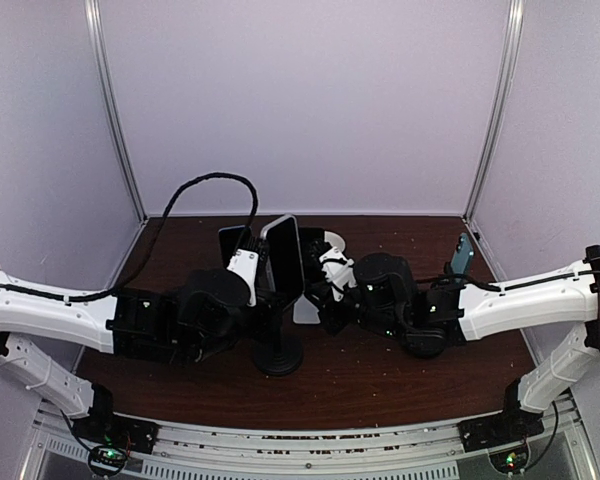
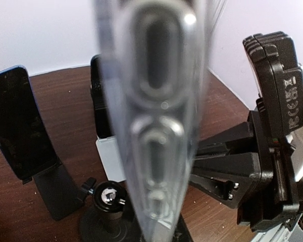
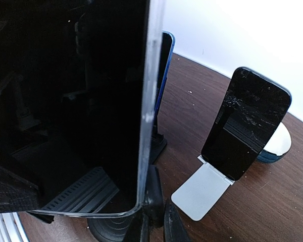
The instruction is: Place the phone on the phone stand
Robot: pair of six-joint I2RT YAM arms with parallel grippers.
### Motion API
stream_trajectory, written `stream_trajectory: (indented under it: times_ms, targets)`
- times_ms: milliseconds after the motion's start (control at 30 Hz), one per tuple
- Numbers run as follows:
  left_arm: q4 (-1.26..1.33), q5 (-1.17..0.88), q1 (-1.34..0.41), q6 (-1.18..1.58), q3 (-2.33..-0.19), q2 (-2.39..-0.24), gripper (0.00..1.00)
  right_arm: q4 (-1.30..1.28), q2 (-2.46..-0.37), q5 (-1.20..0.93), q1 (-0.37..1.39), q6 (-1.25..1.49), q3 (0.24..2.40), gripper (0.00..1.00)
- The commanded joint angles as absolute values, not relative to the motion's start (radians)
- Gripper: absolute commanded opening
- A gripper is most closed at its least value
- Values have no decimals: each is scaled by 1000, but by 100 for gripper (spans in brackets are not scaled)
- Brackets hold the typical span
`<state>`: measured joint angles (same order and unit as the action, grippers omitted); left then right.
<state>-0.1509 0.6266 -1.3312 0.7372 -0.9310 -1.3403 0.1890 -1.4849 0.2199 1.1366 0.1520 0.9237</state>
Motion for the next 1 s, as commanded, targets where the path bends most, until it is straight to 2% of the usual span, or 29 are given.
stream_trajectory:
  times_ms: [0, 200, 367, 467, 633, 967]
  targets:
    - [-778, 763, -1331, 868, -758, -1448, 0, 303, -1445, 286, 1107, 184, 994, 0]
    - [-409, 648, -1353, 642, -604, -1410, 0, 299, -1461, 216, 1116, 170, 1031, 0]
    - [-434, 651, -1354, 594, -655, -1499, 0, 293, -1486, 187, 1119, 162, 1064, 0]
    - [-481, 653, -1354, 665, -657, -1511, 0, 289, -1474, 179, 1118, 158, 1055, 0]
    - [-382, 630, -1358, 722, -548, -1455, 0, 271, -1468, 129, 1114, 131, 1074, 0]
    - [-399, 610, -1410, 671, -668, -1663, 0, 274, -1473, 94, 1131, 144, 1039, 0]
